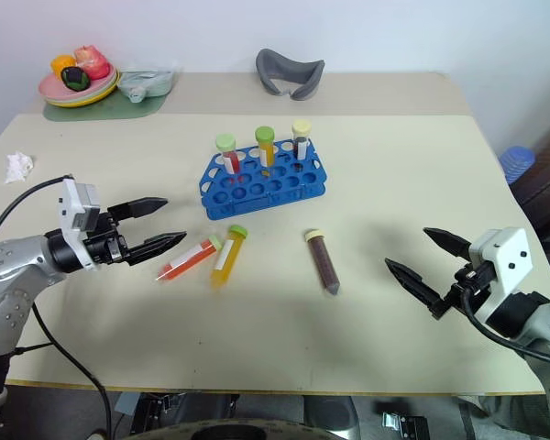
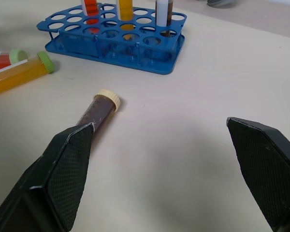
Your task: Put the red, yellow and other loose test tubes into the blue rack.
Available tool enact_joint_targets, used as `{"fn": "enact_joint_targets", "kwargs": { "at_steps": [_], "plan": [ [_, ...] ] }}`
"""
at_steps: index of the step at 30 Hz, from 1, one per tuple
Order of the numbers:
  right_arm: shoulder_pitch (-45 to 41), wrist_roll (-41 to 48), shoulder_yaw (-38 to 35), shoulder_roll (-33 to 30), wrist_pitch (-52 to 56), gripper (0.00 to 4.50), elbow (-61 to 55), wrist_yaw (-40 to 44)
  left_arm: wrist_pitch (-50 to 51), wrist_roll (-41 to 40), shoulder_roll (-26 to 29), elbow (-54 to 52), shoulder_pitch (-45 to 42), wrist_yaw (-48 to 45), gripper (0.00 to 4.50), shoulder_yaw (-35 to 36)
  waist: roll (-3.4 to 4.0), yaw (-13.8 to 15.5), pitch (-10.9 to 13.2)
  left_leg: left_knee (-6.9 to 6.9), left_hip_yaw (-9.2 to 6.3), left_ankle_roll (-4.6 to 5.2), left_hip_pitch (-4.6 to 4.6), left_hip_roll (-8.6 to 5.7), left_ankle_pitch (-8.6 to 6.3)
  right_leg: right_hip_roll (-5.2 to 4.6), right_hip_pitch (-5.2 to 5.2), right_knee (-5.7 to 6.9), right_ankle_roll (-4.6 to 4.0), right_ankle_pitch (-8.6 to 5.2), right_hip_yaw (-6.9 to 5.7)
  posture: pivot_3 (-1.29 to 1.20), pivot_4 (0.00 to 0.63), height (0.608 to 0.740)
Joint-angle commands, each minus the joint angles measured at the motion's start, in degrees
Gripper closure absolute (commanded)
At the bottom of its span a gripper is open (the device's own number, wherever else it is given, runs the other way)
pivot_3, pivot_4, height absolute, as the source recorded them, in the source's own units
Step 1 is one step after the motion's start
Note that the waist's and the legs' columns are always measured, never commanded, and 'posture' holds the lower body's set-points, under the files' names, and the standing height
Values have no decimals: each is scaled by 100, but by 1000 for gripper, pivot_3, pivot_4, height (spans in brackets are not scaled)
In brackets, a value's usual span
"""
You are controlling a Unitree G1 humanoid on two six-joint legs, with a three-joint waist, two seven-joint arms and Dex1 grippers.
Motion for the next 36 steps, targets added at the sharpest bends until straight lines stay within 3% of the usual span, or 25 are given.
{"fn": "enact_joint_targets", "kwargs": {
  "at_steps": [1,13,21,30,34,36],
  "plan": [
    [-59,26,-79,-1,-99,0,-94,-48,1,-52,61,-188,-23,-31,405,66,0,0,0,0,0,0,0,0,0,0,0,0,0,0,0,0,150,740],
    [-370,157,122,-101,176,0,-322,-342,171,-245,-4,-298,-134,-79,405,42,0,3,0,0,0,0,-2,0,0,0,-1,0,0,0,0,0,150,740],
    [-738,390,393,-176,706,0,-551,-810,37,-374,10,-191,-232,-645,405,-94,-1,0,1,1,0,0,-3,0,0,0,-2,1,0,0,0,0,150,740],
    [-2526,1025,1530,-1157,3563,0,-871,-2461,-171,-469,117,369,-755,-1835,405,-340,0,-1,3,3,0,0,-15,0,0,1,-13,0,-2,1,0,0,150,740],
    [-3739,1677,2050,-1004,5146,0,-308,-2714,-662,-53,214,745,-916,-2390,405,-653,1,-6,4,7,0,0,-49,0,1,1,-46,5,-3,3,0,0,150,740],
    [-4250,1732,2093,-636,5945,0,-46,-2961,-800,61,216,907,-1012,-2529,405,-741,0,-5,4,7,-1,1,-64,0,1,1,-61,5,-2,4,-1,0,150,740]
  ]
}}
